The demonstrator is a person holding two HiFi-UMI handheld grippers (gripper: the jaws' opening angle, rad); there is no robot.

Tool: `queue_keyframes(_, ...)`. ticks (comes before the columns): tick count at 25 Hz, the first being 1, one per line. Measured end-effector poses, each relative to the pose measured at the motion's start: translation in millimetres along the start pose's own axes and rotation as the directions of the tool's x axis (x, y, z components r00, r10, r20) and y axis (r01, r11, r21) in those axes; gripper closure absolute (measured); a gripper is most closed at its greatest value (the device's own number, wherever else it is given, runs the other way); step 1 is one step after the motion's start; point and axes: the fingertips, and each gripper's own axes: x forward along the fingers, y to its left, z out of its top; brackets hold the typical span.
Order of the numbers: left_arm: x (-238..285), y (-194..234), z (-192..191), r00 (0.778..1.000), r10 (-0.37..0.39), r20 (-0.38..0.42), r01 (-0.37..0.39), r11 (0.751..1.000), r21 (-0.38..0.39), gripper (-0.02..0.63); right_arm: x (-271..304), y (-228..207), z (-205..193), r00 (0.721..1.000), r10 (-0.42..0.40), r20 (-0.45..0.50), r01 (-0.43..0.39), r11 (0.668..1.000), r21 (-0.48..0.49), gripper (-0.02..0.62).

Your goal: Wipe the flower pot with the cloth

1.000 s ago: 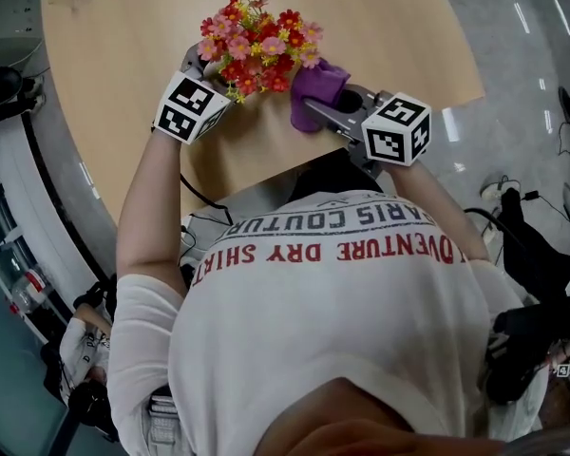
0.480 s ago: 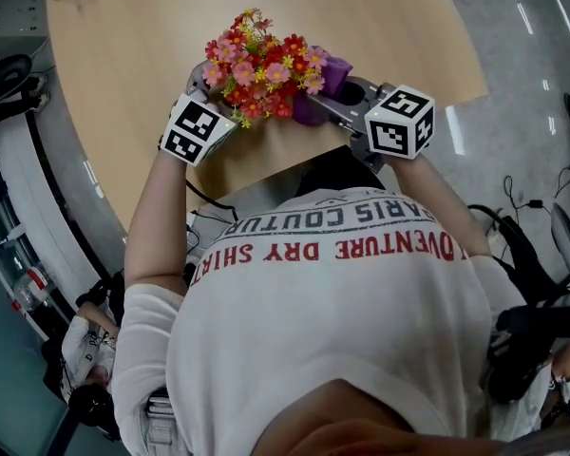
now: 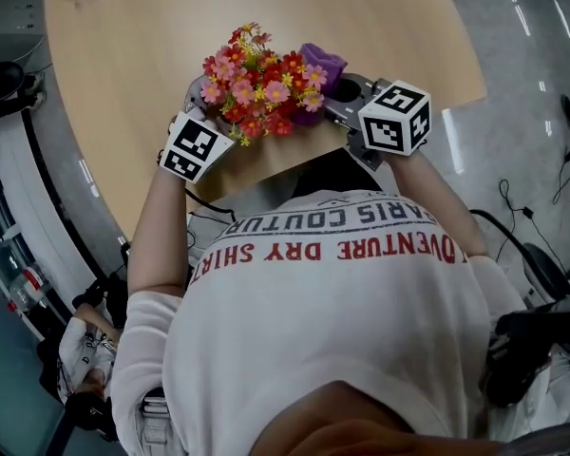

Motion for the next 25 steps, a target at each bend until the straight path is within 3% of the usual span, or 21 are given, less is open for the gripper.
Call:
queue_keyframes(11, -12, -15, 4, 1.000, -0.001, 0.026, 0.000, 1.000, 0.011, 0.179, 1, -8, -15, 0.996, -0.004, -0.093, 0.010, 0.998, 0.062, 0.532)
queue_keyframes(14, -14, -15, 3, 1.000, 0.000, 0.029, 0.000, 1.000, 0.015, 0.179, 7, -22, -25, 0.982, -0.058, -0.179, 0.069, 0.996, 0.055, 0.532)
queue_keyframes(19, -13, -15, 1, 1.000, -0.004, 0.025, 0.003, 1.000, 0.019, 0.179, 12, -32, -32, 0.967, -0.068, -0.246, 0.091, 0.992, 0.086, 0.532)
queue_keyframes(25, -4, -14, -6, 1.000, -0.002, 0.003, 0.002, 1.000, 0.015, 0.179, 17, -49, -43, 0.929, -0.116, -0.351, 0.142, 0.989, 0.050, 0.532)
